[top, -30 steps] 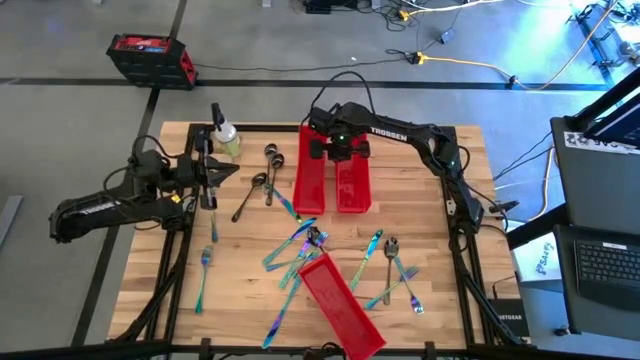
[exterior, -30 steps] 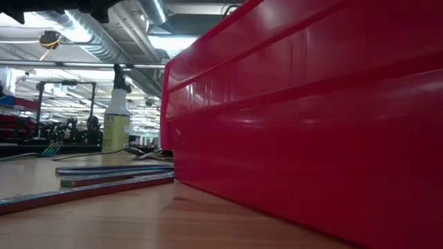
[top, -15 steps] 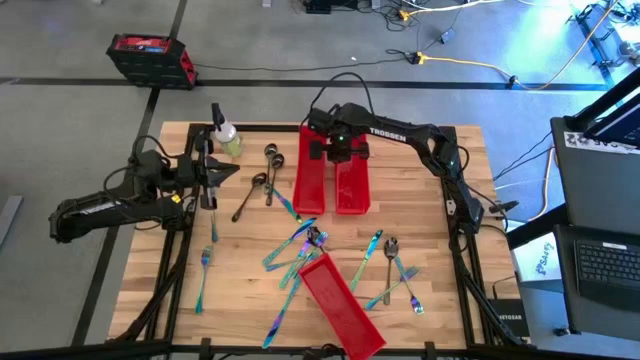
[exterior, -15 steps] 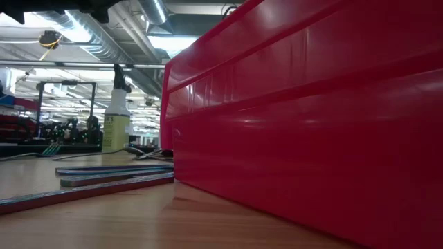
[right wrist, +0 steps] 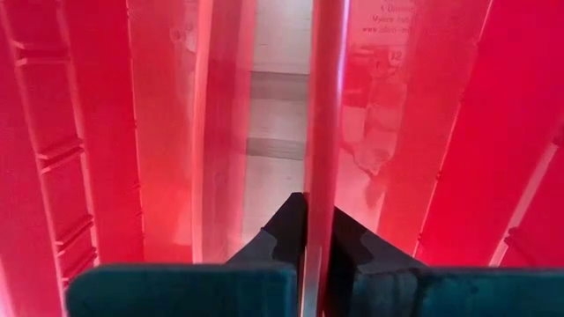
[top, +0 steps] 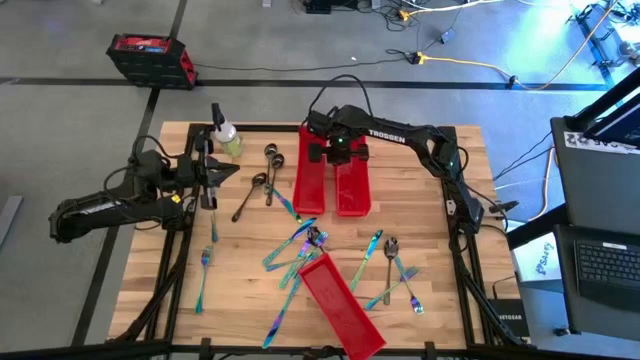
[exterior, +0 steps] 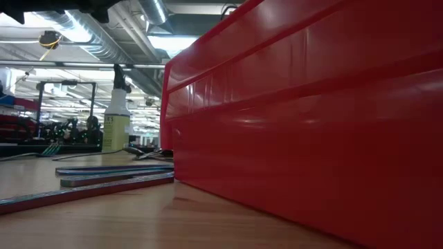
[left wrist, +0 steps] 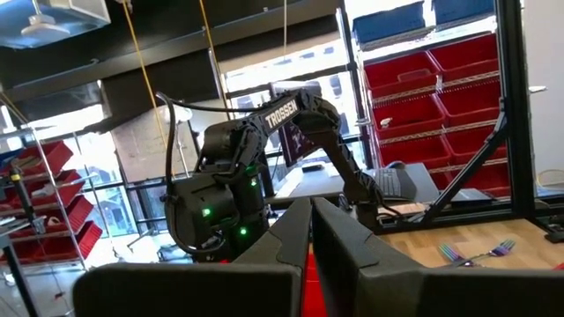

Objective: Sort silverware
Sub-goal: Move the top right red silverware bin to the top center of the table

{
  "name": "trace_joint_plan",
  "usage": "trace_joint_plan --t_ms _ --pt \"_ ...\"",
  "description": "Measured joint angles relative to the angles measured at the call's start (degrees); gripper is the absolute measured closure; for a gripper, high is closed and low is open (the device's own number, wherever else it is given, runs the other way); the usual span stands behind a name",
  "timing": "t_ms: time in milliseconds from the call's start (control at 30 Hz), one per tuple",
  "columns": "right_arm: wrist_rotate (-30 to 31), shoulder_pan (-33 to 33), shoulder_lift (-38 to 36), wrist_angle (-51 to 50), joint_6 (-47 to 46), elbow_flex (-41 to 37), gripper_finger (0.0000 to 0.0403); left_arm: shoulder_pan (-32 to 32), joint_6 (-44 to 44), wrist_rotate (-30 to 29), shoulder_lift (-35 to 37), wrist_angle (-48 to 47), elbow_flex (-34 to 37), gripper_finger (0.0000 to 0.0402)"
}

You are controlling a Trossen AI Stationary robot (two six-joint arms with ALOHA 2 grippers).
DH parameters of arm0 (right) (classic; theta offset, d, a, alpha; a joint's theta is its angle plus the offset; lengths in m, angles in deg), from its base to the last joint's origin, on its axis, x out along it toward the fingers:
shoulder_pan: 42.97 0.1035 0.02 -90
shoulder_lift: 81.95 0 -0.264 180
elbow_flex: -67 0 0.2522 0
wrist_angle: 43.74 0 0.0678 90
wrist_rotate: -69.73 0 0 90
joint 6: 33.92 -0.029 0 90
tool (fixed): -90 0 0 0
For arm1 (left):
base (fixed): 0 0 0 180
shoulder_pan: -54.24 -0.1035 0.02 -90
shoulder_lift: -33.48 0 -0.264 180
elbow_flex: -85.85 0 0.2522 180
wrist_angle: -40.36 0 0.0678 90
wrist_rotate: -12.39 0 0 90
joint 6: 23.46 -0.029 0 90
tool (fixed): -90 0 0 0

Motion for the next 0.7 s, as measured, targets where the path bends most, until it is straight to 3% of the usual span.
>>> trace_joint_plan --t_ms 367,700 --pt "-2.60 0.00 0.01 -0.24 0.39 -1.23 0.0403 -0.01 0.14 0.00 0.00 -0.04 0.00 0.0402" --pt "-1.06 0.70 0.09 0.90 -0.55 -2.62 0.0402 -0.02 0.15 0.00 0.00 -0.09 0.00 0.0402"
